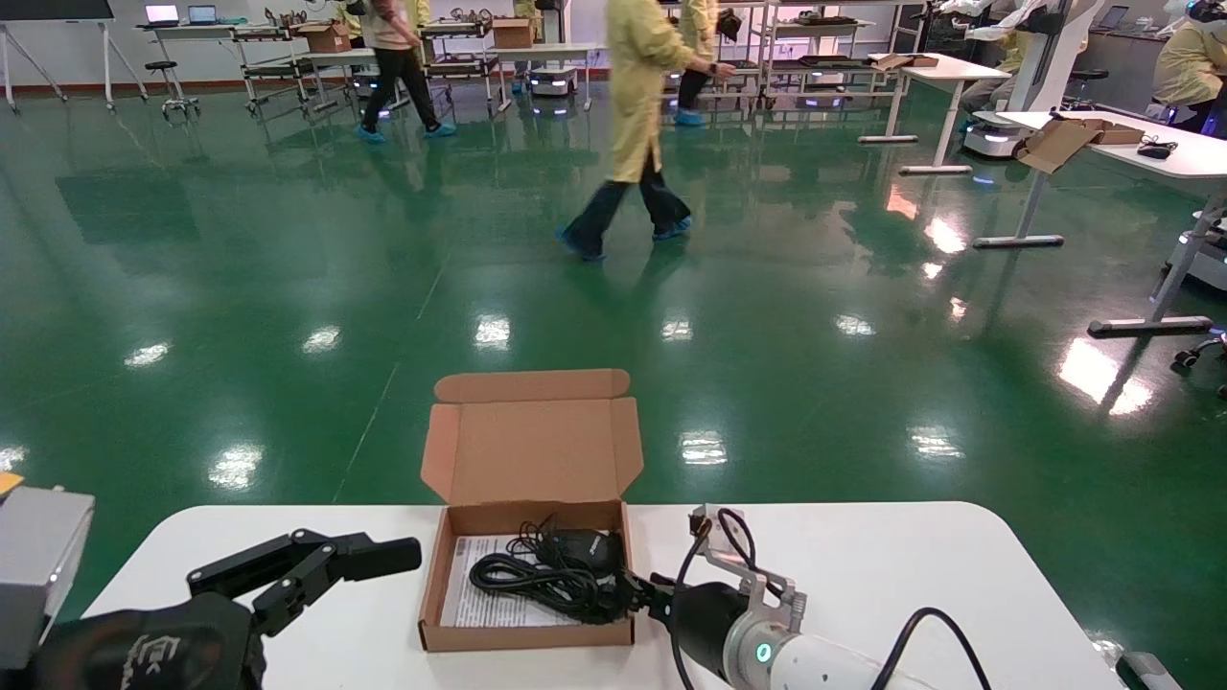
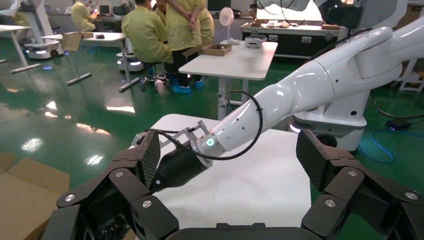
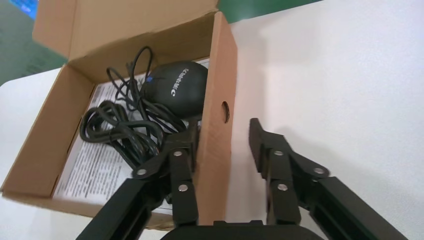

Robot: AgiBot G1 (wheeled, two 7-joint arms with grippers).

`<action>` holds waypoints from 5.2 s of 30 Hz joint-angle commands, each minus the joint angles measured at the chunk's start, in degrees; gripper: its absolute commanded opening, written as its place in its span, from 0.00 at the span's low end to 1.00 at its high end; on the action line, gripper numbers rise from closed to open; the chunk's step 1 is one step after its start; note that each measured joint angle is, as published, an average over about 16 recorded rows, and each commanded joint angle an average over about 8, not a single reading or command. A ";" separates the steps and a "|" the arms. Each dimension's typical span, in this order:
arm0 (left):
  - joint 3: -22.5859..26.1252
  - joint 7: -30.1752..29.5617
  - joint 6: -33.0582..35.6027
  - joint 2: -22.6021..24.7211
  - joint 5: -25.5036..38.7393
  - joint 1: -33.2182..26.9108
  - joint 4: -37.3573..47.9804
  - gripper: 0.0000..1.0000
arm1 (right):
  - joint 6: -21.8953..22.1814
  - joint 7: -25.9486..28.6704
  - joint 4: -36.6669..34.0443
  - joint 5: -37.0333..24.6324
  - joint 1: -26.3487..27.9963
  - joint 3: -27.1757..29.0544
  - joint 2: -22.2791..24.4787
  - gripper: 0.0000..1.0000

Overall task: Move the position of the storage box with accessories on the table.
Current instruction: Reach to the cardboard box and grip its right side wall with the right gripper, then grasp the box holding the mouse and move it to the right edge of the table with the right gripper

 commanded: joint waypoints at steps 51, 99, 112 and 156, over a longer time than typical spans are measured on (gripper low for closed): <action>0.00 0.00 0.00 0.00 0.00 0.00 0.00 1.00 | -10.94 -7.38 19.73 -5.12 15.43 0.16 30.32 0.00; 0.00 0.00 0.00 0.00 0.00 0.00 0.00 1.00 | 0.63 -10.07 19.01 -11.08 2.82 -5.54 46.37 0.00; 0.00 0.00 0.00 0.00 0.00 0.00 0.00 1.00 | 2.02 -12.93 15.70 -8.75 -1.11 -3.63 43.62 0.00; 0.00 0.00 0.00 0.00 0.00 0.00 0.00 1.00 | 5.78 -20.59 31.59 0.74 -6.28 12.46 52.30 1.00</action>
